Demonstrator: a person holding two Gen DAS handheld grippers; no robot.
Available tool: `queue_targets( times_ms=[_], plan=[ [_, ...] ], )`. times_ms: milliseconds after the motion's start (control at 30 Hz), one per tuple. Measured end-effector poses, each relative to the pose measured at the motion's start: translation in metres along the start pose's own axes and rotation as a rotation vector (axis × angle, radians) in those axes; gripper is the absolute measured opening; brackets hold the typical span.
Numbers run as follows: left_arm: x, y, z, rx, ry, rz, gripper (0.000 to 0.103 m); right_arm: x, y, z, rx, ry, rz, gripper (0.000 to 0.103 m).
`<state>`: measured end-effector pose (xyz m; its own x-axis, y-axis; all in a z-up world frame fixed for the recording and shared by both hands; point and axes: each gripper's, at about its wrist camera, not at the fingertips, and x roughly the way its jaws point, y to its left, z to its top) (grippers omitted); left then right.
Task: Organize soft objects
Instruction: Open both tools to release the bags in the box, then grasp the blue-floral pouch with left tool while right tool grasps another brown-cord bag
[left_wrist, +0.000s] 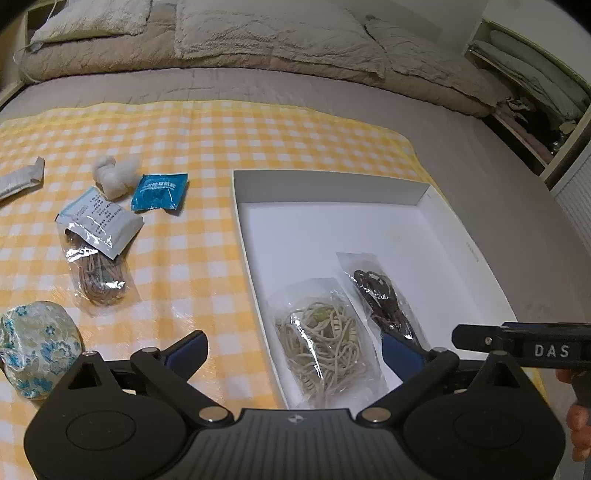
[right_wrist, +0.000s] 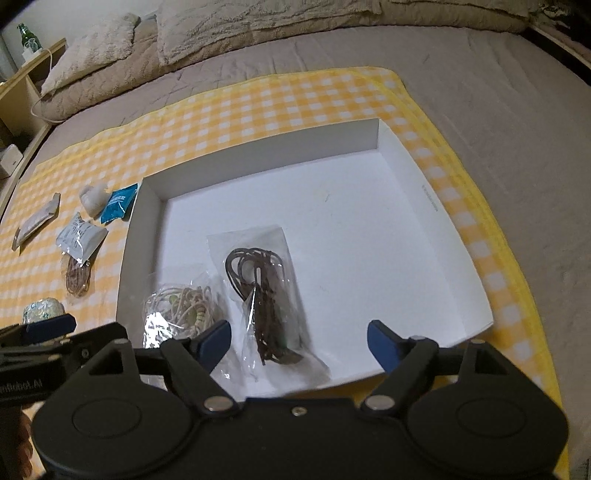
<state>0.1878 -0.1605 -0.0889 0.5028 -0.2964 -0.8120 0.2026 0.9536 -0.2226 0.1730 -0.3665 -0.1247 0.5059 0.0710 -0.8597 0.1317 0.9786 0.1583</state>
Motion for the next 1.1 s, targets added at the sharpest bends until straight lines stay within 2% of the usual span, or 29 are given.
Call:
queue_targets(
  times_ms=[133,367,500,700,1100],
  plan=[
    [-0.003,-0.001,-0.001,0.021,-0.006,0.010,0.103,-0.007,-0.001,-0.005,-0.017,-0.015,-0.004,0.086],
    [-0.009,-0.002,-0.003,0.064,-0.035,0.032,0.103,-0.017,-0.004,-0.013,-0.060,-0.060,-0.032,0.103],
    [-0.013,0.001,-0.005,0.084,-0.053,0.050,0.103,-0.024,-0.009,-0.016,-0.062,-0.094,-0.012,0.103],
    [-0.022,0.015,-0.004,0.076,-0.079,0.080,0.103,-0.026,-0.006,-0.019,-0.090,-0.116,-0.026,0.103],
    [-0.050,0.075,0.000,0.020,-0.127,0.171,0.103,-0.024,0.016,-0.006,-0.109,-0.164,-0.021,0.103]
  ],
)
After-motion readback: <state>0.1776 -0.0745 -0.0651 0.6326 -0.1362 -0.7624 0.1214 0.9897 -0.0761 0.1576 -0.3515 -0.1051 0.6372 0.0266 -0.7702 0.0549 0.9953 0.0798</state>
